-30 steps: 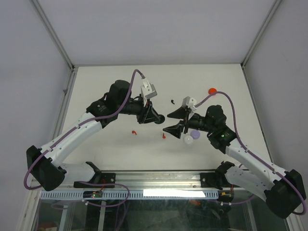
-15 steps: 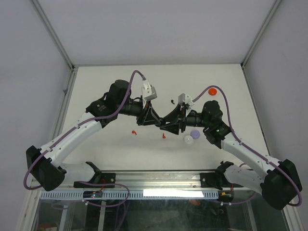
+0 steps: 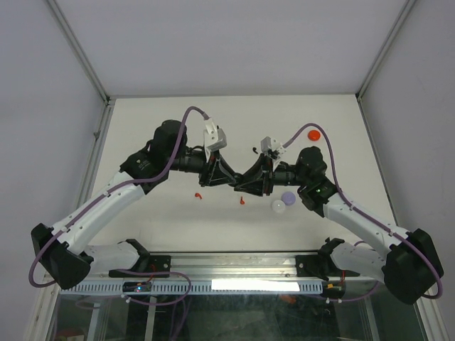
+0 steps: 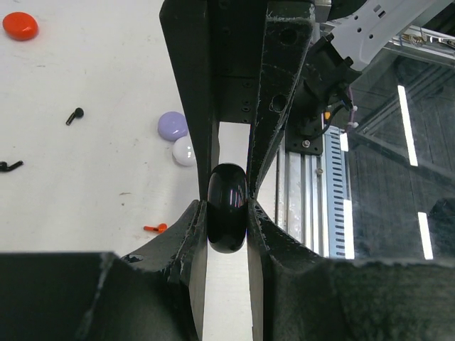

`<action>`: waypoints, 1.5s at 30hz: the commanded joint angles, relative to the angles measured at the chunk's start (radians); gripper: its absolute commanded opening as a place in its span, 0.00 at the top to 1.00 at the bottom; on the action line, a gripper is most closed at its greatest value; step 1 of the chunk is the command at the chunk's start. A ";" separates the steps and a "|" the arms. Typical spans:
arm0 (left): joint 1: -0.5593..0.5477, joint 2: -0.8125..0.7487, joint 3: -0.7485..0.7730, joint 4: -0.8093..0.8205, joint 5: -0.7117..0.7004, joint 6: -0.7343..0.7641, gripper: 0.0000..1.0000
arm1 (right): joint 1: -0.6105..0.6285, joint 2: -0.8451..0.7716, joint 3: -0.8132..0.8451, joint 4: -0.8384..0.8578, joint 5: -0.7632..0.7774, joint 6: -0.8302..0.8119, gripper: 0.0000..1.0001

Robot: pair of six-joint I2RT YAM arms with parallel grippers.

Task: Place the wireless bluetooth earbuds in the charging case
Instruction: Pick up the charging case at the center of the board, then open the charging case.

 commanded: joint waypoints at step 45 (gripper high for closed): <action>0.143 -0.317 -0.388 0.741 -0.132 -0.535 0.27 | -0.003 -0.098 -0.131 0.379 0.199 0.228 1.00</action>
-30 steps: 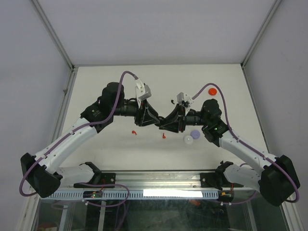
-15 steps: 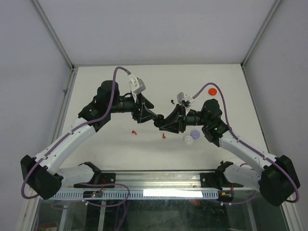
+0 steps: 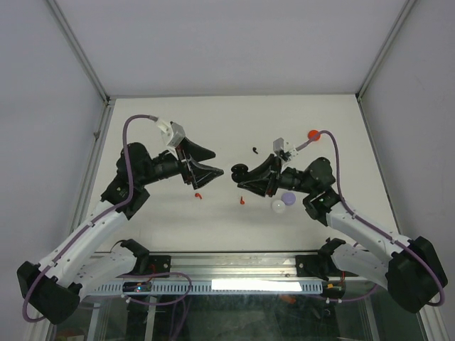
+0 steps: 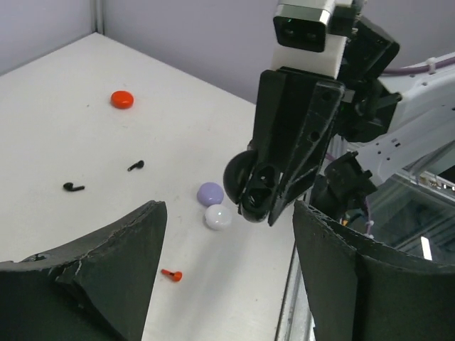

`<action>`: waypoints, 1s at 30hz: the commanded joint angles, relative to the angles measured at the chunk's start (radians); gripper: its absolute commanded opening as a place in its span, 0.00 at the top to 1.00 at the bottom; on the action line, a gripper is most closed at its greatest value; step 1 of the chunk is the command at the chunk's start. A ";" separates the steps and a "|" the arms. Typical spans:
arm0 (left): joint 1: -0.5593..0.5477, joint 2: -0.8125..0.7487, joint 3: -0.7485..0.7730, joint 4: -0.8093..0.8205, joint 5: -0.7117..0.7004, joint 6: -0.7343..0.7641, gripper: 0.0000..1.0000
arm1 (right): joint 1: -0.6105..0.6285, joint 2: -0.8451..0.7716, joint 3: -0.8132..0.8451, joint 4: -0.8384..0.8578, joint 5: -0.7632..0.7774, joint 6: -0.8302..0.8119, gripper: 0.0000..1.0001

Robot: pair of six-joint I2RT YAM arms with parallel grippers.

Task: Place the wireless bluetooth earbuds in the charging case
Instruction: Open the charging case, then adjust the charging case.

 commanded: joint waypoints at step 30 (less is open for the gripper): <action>-0.079 0.062 -0.264 0.778 0.047 -0.424 0.42 | 0.091 0.043 0.005 0.427 0.221 0.201 1.00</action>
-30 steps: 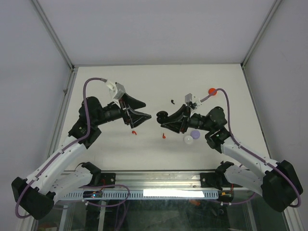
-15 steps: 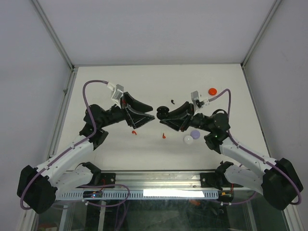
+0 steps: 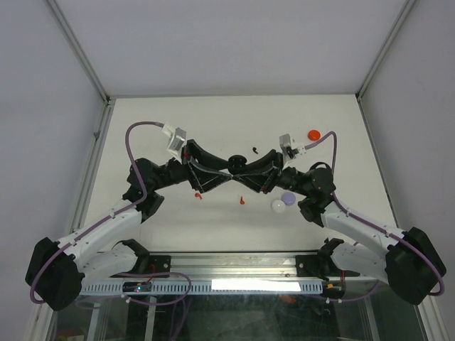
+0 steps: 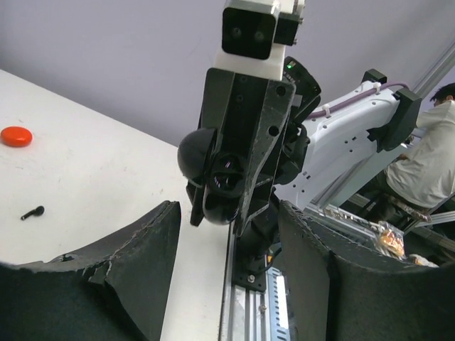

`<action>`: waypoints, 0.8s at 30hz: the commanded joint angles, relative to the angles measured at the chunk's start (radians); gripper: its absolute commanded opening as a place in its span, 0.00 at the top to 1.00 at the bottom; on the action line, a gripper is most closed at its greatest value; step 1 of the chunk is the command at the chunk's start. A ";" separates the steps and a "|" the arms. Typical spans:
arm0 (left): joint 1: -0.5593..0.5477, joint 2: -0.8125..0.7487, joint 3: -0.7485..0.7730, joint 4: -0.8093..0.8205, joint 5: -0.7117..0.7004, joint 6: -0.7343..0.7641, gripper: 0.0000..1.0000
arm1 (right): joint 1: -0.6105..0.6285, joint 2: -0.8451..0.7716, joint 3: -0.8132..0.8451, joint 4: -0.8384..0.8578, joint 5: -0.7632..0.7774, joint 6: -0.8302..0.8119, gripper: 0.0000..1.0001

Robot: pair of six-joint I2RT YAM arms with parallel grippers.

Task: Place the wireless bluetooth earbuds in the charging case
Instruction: Adjust the charging case.

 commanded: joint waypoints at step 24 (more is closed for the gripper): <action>-0.066 0.027 -0.021 0.155 -0.005 0.012 0.76 | 0.040 0.029 0.051 0.083 0.002 -0.006 1.00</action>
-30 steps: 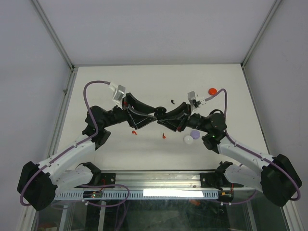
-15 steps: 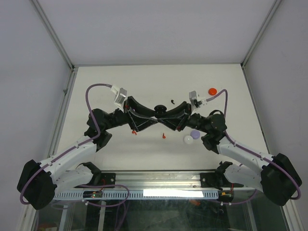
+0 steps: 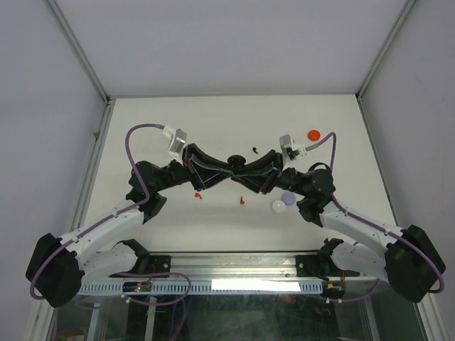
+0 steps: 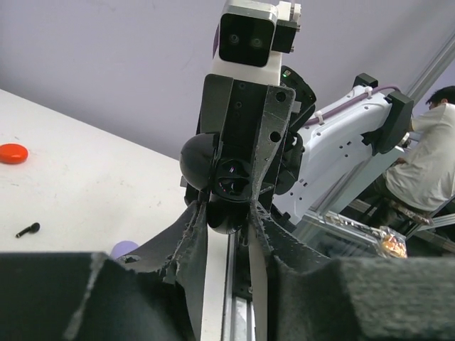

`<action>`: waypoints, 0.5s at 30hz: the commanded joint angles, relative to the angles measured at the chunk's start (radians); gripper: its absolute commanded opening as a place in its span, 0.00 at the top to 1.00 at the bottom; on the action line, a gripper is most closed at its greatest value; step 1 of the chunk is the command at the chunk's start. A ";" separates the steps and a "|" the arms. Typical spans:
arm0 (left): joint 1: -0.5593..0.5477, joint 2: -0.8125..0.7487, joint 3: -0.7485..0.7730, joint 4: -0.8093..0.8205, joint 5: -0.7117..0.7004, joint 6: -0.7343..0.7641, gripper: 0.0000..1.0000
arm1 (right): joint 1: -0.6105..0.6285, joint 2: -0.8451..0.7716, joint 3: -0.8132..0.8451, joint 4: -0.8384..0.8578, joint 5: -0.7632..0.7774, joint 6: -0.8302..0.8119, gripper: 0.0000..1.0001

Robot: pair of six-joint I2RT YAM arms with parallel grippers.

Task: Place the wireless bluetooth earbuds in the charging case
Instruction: Adjust the charging case.

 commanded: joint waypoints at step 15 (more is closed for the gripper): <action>-0.028 -0.140 0.001 -0.184 -0.026 0.280 1.00 | 0.017 -0.065 0.065 -0.206 -0.025 -0.151 0.71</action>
